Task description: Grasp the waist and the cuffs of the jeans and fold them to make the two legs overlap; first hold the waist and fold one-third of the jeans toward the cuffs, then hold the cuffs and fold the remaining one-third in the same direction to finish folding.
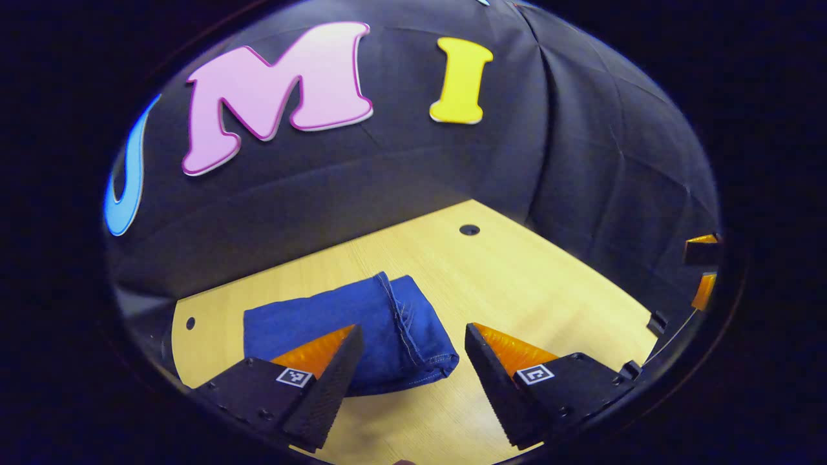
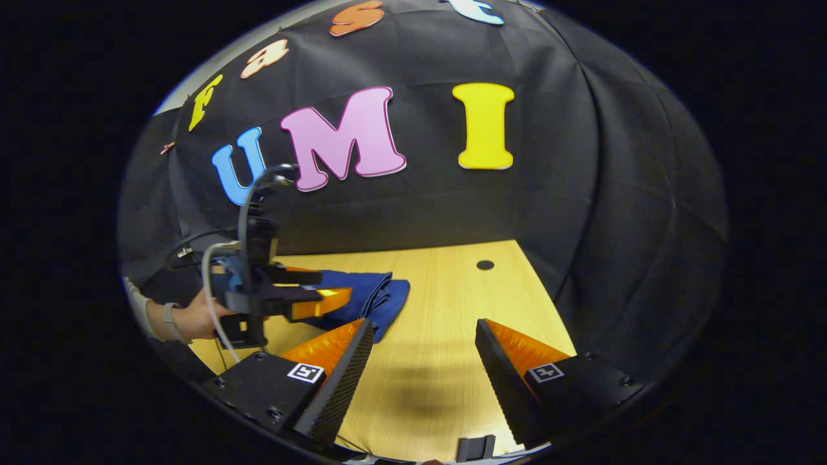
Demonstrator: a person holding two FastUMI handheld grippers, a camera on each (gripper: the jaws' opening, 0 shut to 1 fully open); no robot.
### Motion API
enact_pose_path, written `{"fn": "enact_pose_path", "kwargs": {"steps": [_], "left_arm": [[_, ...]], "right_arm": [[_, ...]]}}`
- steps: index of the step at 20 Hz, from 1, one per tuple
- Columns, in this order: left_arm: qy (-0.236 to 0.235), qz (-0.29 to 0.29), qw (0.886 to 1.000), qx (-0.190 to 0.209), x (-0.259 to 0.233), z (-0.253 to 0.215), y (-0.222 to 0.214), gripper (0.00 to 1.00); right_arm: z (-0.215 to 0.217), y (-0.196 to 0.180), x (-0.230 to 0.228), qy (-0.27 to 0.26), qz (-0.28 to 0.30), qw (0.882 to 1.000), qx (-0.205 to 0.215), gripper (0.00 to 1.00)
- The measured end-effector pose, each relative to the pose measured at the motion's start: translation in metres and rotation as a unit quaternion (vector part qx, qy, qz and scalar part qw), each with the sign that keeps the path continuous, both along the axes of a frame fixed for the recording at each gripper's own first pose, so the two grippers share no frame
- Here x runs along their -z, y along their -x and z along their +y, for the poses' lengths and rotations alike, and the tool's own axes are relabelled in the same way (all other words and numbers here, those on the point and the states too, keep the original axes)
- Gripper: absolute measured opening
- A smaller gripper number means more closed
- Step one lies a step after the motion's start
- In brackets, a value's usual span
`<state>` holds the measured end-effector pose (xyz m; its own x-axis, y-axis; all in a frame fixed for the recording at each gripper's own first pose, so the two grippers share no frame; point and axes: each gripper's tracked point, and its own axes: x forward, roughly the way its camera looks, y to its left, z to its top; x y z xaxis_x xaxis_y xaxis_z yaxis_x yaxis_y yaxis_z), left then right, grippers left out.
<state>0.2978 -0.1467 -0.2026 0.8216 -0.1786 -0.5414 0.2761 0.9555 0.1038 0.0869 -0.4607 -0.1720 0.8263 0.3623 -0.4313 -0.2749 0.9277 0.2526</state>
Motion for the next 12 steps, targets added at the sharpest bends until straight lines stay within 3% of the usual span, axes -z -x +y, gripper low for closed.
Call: {"fn": "enact_pose_path", "kwargs": {"steps": [5,9,12], "left_arm": [[0.054,-0.097,0.99,-0.082,-0.093,0.048,0.088,0.99],[0.06,-0.148,0.979,-0.125,-0.136,0.094,0.163,0.99],[0.062,-0.159,0.974,-0.152,-0.149,0.11,0.214,0.96]], "right_arm": [[0.023,0.007,-0.074,-0.009,-0.098,0.995,0.007,0.98],[0.04,0.047,-0.129,-0.017,-0.151,0.988,0.026,0.98],[0.058,0.084,-0.159,-0.016,-0.179,0.984,0.013,0.98]]}}
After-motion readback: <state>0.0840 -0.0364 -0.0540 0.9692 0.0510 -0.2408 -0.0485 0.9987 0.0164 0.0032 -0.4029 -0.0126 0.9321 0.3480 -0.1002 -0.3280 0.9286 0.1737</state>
